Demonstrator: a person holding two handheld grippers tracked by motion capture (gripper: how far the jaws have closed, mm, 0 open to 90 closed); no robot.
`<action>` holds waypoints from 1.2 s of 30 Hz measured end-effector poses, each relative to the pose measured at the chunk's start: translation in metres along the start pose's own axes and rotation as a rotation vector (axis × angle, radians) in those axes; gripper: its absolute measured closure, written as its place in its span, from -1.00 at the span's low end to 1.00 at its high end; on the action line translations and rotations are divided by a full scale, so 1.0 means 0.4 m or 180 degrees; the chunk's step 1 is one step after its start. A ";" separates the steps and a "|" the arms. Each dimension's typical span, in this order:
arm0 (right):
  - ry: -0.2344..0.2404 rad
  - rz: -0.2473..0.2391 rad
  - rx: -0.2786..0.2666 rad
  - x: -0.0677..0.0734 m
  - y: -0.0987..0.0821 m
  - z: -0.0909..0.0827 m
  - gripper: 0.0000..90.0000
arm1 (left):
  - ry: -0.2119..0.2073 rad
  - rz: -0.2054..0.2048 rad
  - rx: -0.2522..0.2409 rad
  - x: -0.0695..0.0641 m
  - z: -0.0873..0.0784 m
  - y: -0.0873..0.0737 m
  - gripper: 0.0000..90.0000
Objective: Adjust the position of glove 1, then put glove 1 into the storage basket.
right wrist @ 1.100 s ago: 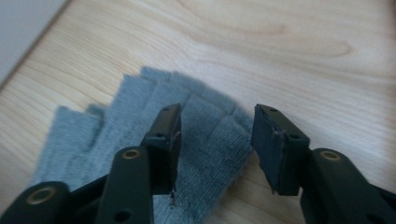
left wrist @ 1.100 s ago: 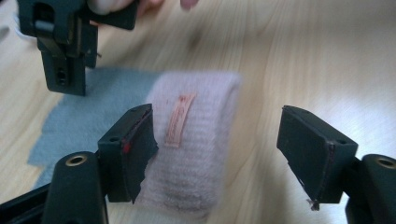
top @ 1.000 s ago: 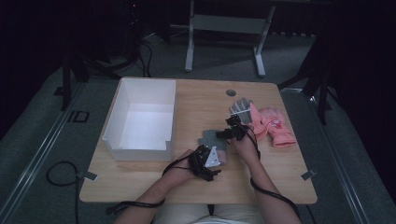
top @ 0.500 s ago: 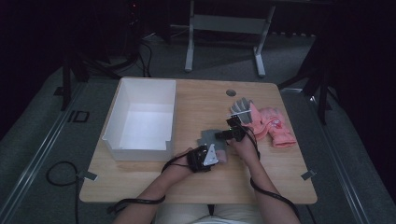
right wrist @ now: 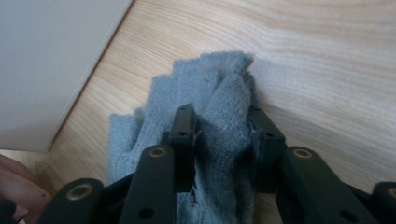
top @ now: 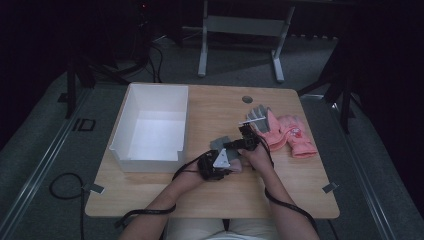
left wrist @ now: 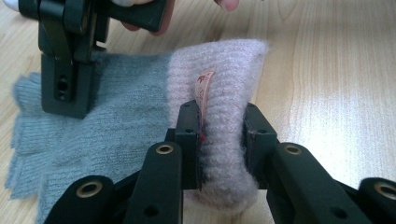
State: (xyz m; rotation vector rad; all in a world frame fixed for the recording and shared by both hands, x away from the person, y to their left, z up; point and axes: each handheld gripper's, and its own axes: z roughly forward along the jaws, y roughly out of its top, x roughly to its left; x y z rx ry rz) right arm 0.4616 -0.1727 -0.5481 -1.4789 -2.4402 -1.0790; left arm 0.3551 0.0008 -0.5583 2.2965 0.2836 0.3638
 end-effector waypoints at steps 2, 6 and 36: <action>-0.0031 -0.0055 -0.0041 0.004 -0.002 -0.007 0.59 | -0.0013 -0.0066 -0.0010 0.003 -0.002 0.000 0.62; 0.0001 -0.0020 -0.0137 0.006 -0.002 -0.030 0.61 | -0.0034 -0.0128 0.0057 0.004 -0.011 0.013 0.64; 0.0013 -0.0389 -0.0763 0.151 0.100 -0.287 0.64 | 0.0133 0.0300 0.0152 0.039 -0.234 0.246 0.64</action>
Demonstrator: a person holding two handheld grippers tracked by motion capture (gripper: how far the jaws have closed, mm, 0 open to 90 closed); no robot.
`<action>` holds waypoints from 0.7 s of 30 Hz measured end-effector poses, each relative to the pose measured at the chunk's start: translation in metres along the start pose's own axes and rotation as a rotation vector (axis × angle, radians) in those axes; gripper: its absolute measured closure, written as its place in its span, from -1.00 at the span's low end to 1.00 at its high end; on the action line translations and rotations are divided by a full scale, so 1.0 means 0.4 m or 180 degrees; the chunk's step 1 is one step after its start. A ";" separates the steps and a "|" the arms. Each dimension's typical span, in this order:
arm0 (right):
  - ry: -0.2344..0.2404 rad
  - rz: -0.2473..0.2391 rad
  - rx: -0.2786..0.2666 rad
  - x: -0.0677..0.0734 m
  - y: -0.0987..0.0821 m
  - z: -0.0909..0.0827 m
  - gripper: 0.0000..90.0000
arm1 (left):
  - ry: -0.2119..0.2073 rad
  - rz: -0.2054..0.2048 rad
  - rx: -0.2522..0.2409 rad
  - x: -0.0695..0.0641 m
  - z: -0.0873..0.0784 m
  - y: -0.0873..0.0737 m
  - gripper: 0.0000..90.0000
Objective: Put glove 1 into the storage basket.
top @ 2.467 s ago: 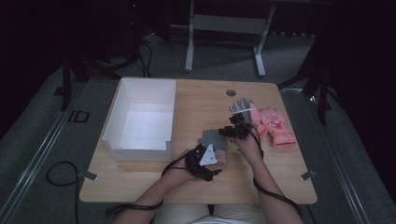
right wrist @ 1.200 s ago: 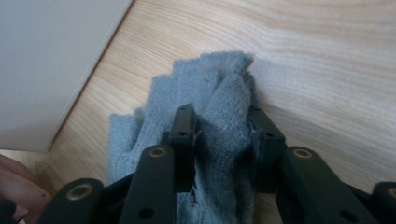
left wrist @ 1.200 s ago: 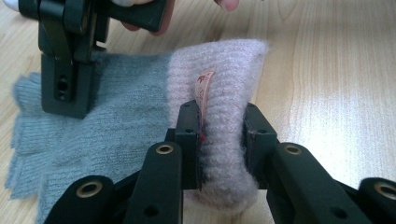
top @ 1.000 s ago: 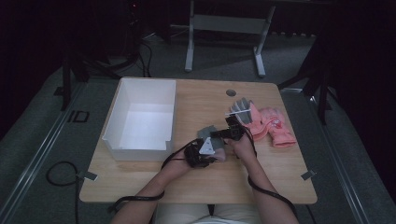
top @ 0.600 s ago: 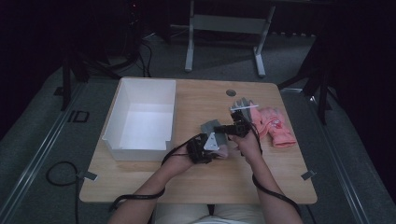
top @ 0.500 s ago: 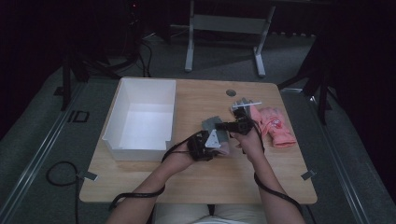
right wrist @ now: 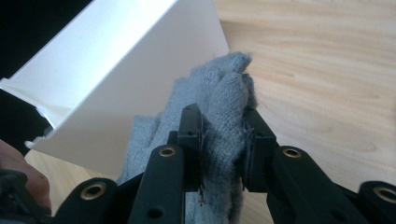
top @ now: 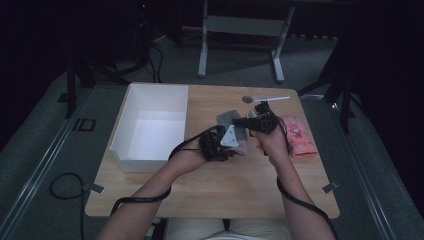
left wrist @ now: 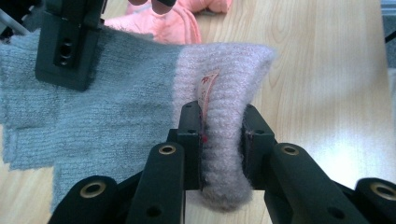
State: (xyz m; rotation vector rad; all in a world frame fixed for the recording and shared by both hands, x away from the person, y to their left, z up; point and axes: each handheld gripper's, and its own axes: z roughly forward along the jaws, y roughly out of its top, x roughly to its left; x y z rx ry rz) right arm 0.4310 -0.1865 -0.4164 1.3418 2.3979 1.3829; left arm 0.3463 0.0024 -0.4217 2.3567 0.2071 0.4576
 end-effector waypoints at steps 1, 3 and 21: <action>-0.0002 -0.0005 -0.0010 0.005 0.005 -0.004 0.64 | 0.0012 0.0026 0.0007 0.002 -0.008 0.005 0.64; 0.0009 -0.0018 -0.0039 0.014 0.017 -0.010 0.64 | 0.0030 0.0086 0.0043 0.010 -0.023 0.013 0.64; 0.0106 -0.0145 -0.0187 0.123 0.144 0.027 0.64 | 0.0235 0.0303 0.0286 0.094 -0.168 -0.002 0.65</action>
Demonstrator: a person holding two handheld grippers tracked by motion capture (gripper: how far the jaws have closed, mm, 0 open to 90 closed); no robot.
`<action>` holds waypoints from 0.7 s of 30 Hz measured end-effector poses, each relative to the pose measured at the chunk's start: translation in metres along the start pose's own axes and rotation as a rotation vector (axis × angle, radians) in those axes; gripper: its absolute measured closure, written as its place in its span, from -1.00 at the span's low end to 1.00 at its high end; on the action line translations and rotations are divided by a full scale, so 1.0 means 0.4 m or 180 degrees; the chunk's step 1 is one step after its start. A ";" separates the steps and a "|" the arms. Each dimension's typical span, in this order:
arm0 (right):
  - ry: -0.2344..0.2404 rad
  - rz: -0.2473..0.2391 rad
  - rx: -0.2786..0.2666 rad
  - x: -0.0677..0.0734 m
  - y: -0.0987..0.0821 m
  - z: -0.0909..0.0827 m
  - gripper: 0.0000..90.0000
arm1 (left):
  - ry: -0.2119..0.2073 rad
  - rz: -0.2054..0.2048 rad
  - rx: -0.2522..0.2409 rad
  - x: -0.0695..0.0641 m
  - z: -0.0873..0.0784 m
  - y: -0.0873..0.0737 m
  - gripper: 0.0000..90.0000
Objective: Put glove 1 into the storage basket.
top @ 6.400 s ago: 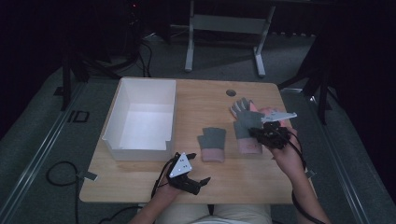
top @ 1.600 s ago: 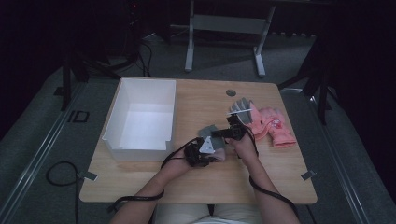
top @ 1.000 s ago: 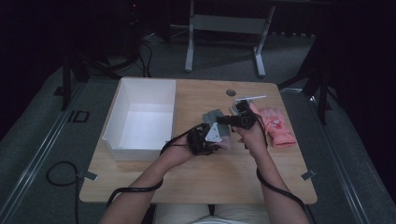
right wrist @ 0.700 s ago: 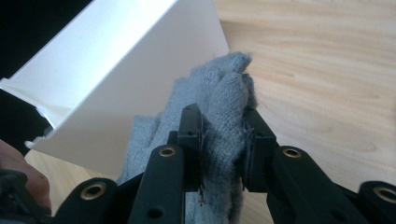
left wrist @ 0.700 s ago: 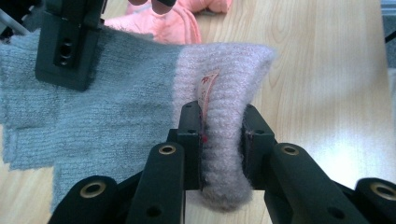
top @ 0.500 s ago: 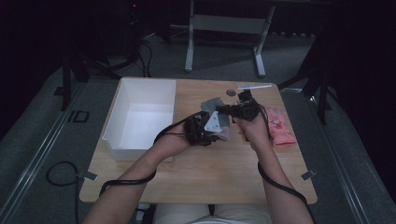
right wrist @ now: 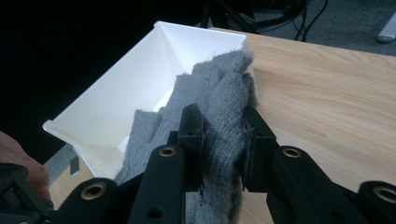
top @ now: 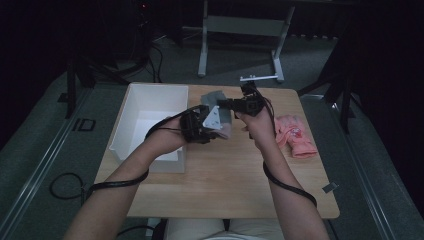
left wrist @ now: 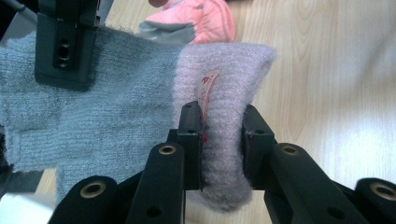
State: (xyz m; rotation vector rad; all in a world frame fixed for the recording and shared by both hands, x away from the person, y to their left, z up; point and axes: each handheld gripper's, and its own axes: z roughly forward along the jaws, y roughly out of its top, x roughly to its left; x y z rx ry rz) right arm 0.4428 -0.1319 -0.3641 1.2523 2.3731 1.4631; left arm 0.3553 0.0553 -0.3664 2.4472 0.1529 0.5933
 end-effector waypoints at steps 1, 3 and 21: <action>0.0011 -0.0014 0.0003 0.008 0.008 0.008 0.64 | 0.0026 0.0011 0.0014 0.003 -0.007 -0.005 0.65; 0.0021 -0.0024 0.0007 0.020 0.018 0.020 0.64 | 0.0068 -0.0002 0.0013 0.010 -0.025 -0.021 0.65; 0.0205 -0.0100 0.0149 0.158 0.060 0.205 0.64 | 0.0087 -0.0197 0.0298 0.046 -0.113 -0.187 0.65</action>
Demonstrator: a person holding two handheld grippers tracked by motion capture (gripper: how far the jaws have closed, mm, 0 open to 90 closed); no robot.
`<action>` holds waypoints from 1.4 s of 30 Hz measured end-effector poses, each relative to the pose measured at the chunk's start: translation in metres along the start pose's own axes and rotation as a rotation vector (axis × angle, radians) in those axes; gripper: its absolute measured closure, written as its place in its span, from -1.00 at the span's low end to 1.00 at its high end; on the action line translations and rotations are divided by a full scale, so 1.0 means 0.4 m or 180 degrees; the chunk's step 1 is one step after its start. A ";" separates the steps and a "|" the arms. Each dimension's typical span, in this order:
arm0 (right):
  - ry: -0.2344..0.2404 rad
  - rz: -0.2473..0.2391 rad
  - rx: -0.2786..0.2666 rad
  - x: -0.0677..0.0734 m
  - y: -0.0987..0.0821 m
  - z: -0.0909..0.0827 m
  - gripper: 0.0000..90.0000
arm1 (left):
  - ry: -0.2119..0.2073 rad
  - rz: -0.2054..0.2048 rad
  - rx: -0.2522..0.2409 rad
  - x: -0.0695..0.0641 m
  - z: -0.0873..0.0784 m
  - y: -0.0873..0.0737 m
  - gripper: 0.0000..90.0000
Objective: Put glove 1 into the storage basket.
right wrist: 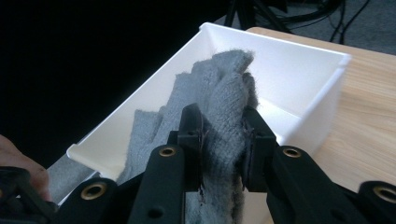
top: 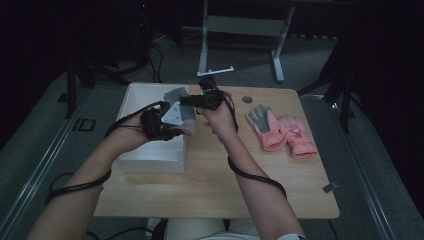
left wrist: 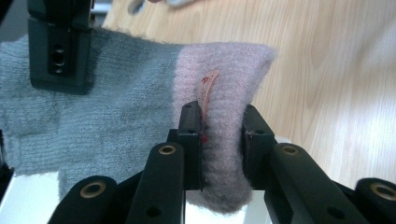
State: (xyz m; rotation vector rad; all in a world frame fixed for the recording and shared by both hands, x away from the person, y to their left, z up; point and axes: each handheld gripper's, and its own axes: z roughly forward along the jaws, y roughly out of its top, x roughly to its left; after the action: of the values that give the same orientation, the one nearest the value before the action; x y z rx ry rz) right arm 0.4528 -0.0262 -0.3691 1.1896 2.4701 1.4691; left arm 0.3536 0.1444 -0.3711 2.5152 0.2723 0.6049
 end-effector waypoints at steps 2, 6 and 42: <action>-0.0007 -0.0027 0.0038 0.016 0.001 0.029 0.64 | -0.0007 -0.0023 0.0039 0.003 -0.004 -0.024 0.64; 0.0045 -0.0020 0.0104 0.040 -0.002 0.083 0.64 | -0.0022 -0.0019 0.0110 0.006 -0.012 -0.073 0.64; -0.0363 0.0113 0.0338 -0.009 -0.030 0.201 0.35 | -0.0780 0.0143 0.1237 0.056 0.220 -0.200 0.32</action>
State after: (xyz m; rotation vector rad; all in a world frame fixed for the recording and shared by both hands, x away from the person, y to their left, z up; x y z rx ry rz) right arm 0.4794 0.0278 -0.4239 1.3022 2.4907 1.2535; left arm 0.4092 0.1787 -0.4730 2.9419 0.2628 0.2727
